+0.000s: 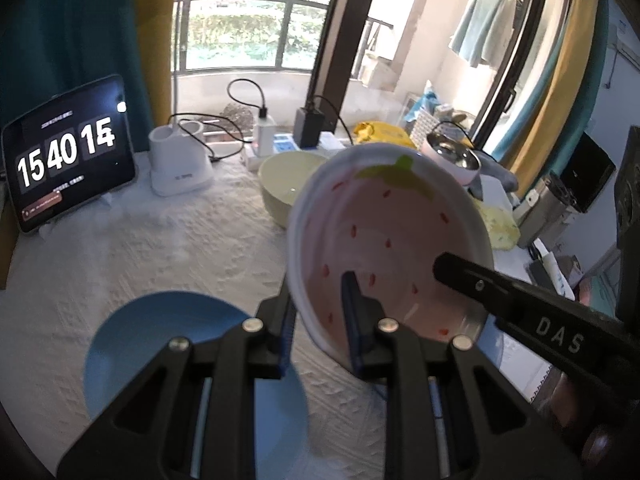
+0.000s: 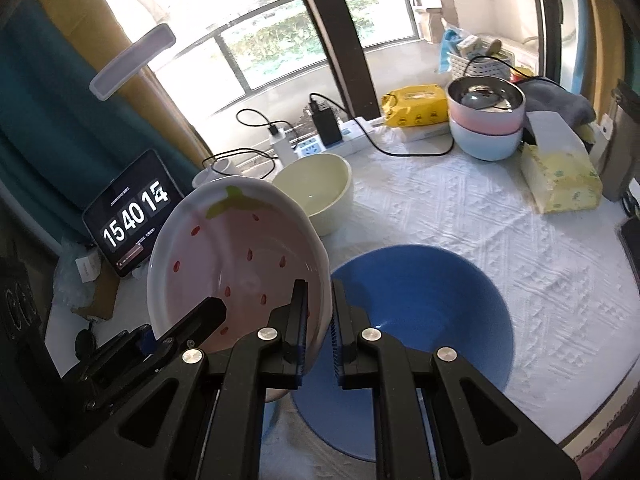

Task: Organize plates and bowls

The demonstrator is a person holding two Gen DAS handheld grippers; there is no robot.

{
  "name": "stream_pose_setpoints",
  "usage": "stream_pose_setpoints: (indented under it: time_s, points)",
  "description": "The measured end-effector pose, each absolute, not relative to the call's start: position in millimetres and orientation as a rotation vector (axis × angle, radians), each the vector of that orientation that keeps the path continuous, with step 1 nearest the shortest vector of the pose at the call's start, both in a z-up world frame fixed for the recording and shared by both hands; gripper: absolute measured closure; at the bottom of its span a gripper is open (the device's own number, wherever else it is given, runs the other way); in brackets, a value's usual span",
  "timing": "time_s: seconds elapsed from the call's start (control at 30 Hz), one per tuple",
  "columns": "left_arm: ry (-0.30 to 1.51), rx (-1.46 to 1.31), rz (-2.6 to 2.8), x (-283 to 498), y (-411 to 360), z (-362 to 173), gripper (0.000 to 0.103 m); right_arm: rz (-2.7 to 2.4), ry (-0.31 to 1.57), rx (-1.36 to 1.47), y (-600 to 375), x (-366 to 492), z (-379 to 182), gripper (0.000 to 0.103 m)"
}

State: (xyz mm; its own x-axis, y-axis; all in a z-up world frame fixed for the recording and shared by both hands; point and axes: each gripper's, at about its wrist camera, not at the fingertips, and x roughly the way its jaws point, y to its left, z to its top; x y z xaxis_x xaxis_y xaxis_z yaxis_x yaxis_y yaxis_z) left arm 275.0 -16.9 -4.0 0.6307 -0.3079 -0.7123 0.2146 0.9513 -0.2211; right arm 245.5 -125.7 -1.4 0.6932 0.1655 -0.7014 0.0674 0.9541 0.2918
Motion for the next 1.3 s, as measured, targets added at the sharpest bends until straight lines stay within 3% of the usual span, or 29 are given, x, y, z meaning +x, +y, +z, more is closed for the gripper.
stream_pose_setpoints:
  time_s: [0.87, 1.3]
  points:
    - [0.989, -0.028, -0.288, 259, -107, -62, 0.081, 0.052, 0.909, 0.388, -218, 223, -67, 0.092]
    - [1.007, 0.053, -0.193, 254, -118, -64, 0.078, 0.117, 0.905, 0.160, -204, 227, -70, 0.091]
